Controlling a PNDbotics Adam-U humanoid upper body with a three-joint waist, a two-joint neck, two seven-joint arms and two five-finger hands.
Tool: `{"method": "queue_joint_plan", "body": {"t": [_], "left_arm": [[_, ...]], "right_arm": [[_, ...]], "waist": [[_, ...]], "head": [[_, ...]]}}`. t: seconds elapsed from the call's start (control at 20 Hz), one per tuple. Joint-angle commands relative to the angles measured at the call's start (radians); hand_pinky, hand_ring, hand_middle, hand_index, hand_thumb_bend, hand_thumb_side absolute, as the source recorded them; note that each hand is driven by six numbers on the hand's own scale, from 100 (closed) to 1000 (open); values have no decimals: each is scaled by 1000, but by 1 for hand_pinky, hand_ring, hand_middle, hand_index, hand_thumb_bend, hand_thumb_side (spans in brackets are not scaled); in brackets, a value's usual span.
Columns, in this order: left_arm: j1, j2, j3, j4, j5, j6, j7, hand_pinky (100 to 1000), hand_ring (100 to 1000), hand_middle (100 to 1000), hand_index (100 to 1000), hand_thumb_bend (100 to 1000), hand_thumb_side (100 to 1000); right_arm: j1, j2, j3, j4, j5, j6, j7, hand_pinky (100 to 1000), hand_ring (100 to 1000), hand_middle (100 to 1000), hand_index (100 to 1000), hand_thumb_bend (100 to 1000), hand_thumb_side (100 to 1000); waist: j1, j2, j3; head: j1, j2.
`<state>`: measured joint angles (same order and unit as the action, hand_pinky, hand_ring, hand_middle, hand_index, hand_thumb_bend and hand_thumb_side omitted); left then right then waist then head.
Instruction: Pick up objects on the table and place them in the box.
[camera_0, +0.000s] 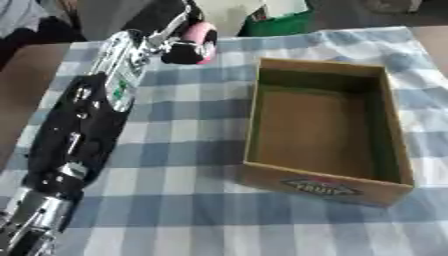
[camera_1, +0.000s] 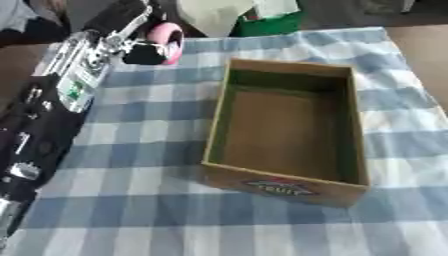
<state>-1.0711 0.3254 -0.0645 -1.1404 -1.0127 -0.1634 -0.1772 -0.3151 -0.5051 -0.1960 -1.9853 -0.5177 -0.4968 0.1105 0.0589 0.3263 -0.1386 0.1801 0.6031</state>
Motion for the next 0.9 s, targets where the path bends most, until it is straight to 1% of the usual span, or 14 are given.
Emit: {"method": "queue_joint_plan", "body": {"t": [0.05, 0.2, 0.4, 0.55, 0.65, 0.8, 0.9], "left_arm": [[-39, -17, 11, -31, -36, 9, 30, 215, 391, 366, 434, 100, 426], [-52, -43, 5, -31, -52, 0, 49, 217, 392, 373, 437, 100, 431], [-58, -66, -9, -31, -49, -32, 67, 226, 395, 376, 442, 100, 413], [-60, -87, -20, -28, -26, -71, 85, 240, 399, 385, 449, 100, 394], [-60, -100, -28, -23, -13, -99, 91, 249, 400, 392, 455, 100, 370], [-54, -114, -41, -16, 20, -147, 95, 268, 403, 390, 453, 100, 350], [-47, -122, -50, -9, 51, -179, 93, 286, 410, 405, 467, 100, 326]], "right_arm": [[-25, -36, 3, -15, -39, -11, 11, 872, 957, 795, 1000, 100, 1000], [-45, -37, 10, -15, -61, -14, 21, 871, 955, 796, 1000, 100, 1000], [-75, -41, 18, -15, -95, -20, 31, 864, 950, 799, 1000, 100, 1000], [-94, -42, 27, -15, -118, -25, 40, 864, 950, 798, 1000, 100, 1000], [-103, -40, 33, -15, -126, -18, 49, 865, 952, 796, 1000, 100, 1000], [-111, -37, 43, -15, -128, -4, 65, 868, 953, 794, 1000, 100, 1000], [-114, -37, 46, -15, -129, 5, 69, 870, 955, 792, 1000, 100, 1000]], "waist": [[-6, -16, -7], [-3, -14, -19], [0, -12, -39], [2, -9, -55], [3, -7, -63], [4, -6, -67], [5, -6, -67]], "head": [[23, -16], [35, -17], [49, -20], [65, -21], [72, -21], [75, -21], [75, -23]]}}
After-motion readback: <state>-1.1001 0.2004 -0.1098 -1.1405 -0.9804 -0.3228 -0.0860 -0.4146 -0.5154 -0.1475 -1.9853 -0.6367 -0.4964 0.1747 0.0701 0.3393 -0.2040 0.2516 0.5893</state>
